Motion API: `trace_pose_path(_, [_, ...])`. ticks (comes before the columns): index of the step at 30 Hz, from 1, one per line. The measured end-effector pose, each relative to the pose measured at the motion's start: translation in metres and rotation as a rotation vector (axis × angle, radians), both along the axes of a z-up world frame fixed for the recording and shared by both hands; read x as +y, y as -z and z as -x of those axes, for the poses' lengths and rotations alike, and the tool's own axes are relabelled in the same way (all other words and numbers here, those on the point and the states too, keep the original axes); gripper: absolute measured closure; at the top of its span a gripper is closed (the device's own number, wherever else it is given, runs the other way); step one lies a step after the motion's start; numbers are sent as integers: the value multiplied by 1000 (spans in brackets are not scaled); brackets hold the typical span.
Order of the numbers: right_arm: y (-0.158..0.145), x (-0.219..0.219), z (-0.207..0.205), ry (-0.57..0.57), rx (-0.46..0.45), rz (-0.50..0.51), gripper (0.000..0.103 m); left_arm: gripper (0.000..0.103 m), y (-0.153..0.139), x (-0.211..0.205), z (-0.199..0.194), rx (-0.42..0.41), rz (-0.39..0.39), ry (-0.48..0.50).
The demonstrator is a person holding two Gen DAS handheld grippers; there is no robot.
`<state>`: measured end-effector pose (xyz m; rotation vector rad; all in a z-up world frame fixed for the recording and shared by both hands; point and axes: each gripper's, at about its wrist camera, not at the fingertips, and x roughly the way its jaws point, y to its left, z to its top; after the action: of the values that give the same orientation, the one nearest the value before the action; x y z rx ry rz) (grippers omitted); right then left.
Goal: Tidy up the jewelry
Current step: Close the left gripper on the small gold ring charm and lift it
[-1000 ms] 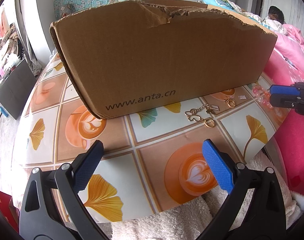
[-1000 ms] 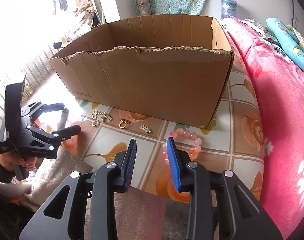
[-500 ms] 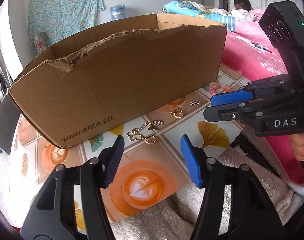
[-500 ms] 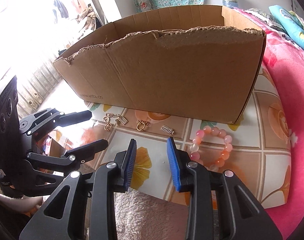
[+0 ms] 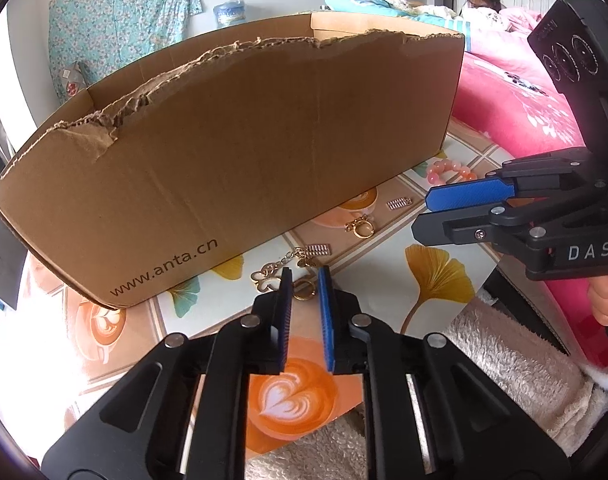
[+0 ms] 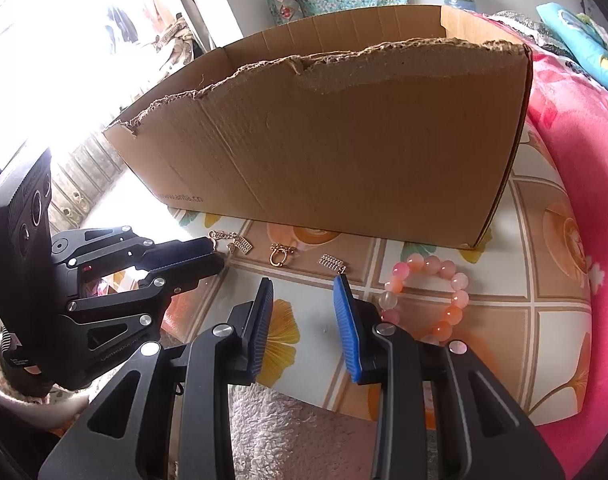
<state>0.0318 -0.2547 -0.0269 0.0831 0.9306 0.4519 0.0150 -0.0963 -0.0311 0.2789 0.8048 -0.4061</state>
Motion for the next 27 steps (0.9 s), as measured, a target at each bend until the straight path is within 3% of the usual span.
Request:
trace_pose_path(2, [0,-1,-1,1,-2,-3,72,94,0,-1,1,-9,-11,4])
trace_pose_path(4, [0,-3,-2,1,-4,-6,72,102,0,-4,1,-15,-19,7])
trace_pose_path(14, [-4,6,-2,-27,-12,-13,72,102,-7,4,5,-7,12,6])
trace_pose_path(19, [-2,10,-3,-41,-9,-14,72,90,-7,3,6,-10,-6,10])
trace_pose_path(27, [-1,15,-5,-50,-9,-15,72,89,-2,8,-2,29,11,8])
